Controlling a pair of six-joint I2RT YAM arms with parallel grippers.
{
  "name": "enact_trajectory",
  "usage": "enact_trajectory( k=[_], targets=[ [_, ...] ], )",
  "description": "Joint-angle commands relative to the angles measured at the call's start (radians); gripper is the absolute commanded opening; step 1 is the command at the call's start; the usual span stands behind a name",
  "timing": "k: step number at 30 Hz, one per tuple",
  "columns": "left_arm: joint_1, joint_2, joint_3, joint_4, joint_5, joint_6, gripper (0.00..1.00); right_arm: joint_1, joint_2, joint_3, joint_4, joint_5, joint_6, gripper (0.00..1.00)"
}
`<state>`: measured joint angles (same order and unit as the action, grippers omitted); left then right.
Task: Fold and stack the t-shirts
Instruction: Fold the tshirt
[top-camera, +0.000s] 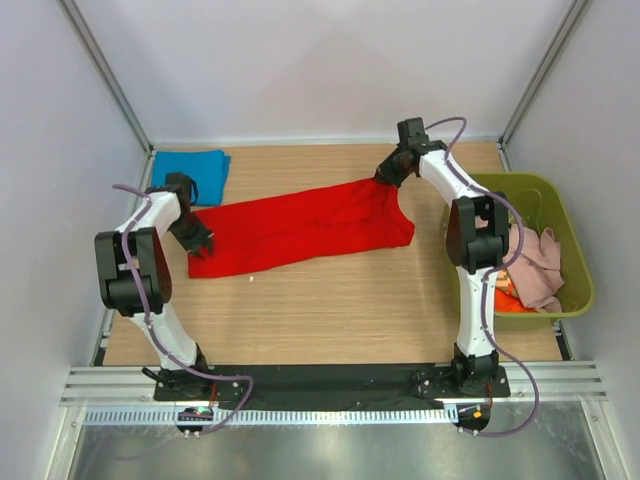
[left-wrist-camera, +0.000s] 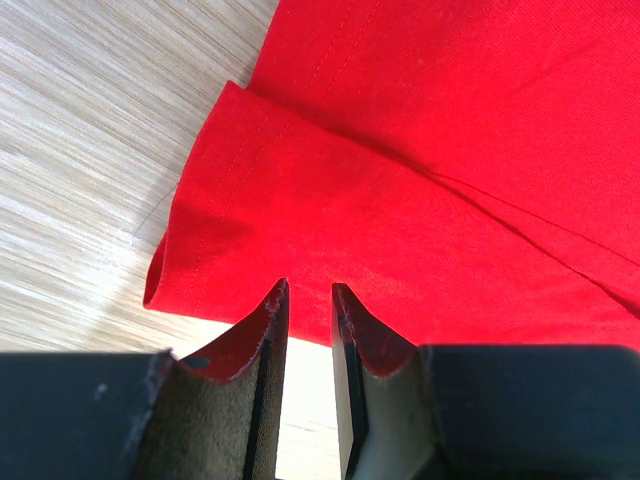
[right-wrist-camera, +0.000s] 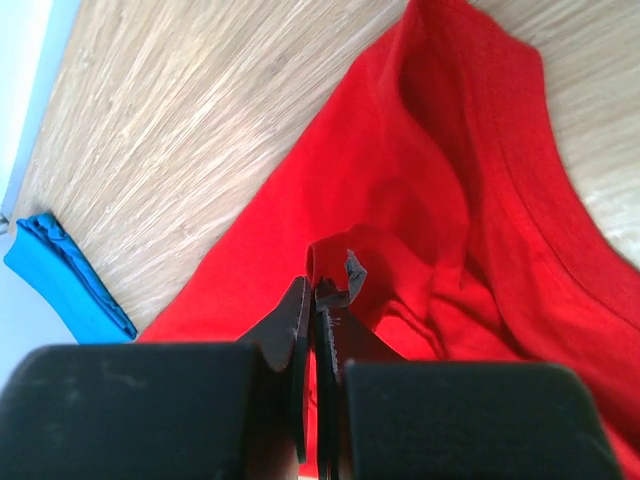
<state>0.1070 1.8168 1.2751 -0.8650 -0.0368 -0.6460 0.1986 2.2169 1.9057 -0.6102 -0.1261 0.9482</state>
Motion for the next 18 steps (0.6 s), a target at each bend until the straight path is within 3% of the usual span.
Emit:
enact_trajectory(
  k=[1, 5, 8, 13, 15, 18],
  targets=[
    [0.000, -0.053, 0.018, 0.001, -0.011, 0.000, 0.25, -0.004, 0.012, 0.067, 0.040, -0.035, 0.035, 0.07],
    [0.000, -0.047, 0.029, -0.002, -0.003, -0.003, 0.25, -0.007, 0.062, 0.095, 0.049, -0.070, 0.029, 0.12],
    [0.000, -0.045, 0.033, -0.003, 0.003, -0.003, 0.25, -0.008, 0.130, 0.174, 0.030, -0.130, -0.035, 0.25],
    [0.002, -0.063, 0.032, -0.005, 0.009, -0.003, 0.25, -0.007, 0.191, 0.391, -0.215, -0.115, -0.279, 0.52],
    [0.002, -0.079, 0.020, -0.003, 0.014, -0.003, 0.25, -0.007, 0.135, 0.344, -0.269, -0.083, -0.343, 0.59],
    [0.002, -0.099, -0.008, 0.007, 0.031, -0.006, 0.25, -0.007, 0.032, 0.174, -0.231, -0.118, -0.388, 0.58]
  ],
)
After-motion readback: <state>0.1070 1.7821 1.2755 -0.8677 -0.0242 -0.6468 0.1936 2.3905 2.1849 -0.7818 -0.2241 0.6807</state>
